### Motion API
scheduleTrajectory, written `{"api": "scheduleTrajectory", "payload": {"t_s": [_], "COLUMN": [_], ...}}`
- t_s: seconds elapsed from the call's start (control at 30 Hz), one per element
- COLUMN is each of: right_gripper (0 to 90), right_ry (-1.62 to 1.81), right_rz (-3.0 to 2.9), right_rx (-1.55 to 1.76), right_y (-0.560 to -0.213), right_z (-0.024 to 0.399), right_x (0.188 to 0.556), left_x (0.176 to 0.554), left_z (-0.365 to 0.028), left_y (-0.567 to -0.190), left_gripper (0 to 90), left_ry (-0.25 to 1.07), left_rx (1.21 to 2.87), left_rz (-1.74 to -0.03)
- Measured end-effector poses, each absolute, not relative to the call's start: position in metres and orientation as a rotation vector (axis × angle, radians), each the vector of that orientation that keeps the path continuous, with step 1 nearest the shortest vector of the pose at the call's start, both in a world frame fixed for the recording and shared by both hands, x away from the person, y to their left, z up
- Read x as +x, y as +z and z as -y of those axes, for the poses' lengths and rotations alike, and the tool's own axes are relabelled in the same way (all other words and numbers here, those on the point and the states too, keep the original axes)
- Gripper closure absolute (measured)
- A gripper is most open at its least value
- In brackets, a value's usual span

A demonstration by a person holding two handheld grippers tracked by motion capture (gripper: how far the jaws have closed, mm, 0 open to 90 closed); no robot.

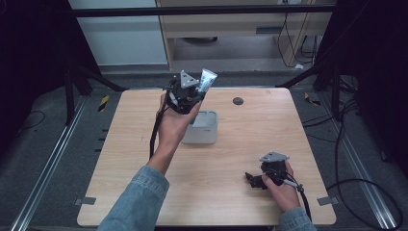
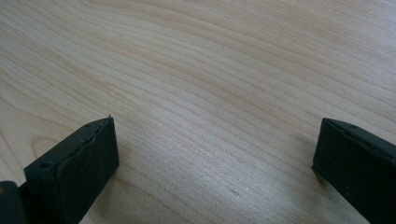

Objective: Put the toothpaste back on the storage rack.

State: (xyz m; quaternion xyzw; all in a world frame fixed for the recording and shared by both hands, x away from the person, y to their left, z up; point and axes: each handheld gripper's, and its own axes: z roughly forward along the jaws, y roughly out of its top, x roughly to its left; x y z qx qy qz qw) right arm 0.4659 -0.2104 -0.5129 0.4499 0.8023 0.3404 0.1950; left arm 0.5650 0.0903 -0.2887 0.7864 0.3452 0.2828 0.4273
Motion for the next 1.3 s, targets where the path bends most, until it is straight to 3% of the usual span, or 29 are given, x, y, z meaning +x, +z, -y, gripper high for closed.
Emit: {"api": "scheduleTrajectory", "payload": {"t_s": [1.3], "right_gripper": [0.4], "right_ry": [0.954], "right_rz": [-2.253], "right_rx": [1.253], "right_y": [-0.513], "right_z": [0.211], "right_x": [0.467], "left_x": [0.603], "left_z": [-0.096], "left_y": [-0.304], "left_gripper": [77.5], "left_ry": [0.708], "left_rx": [1.806], "left_rz": [-0.914]}}
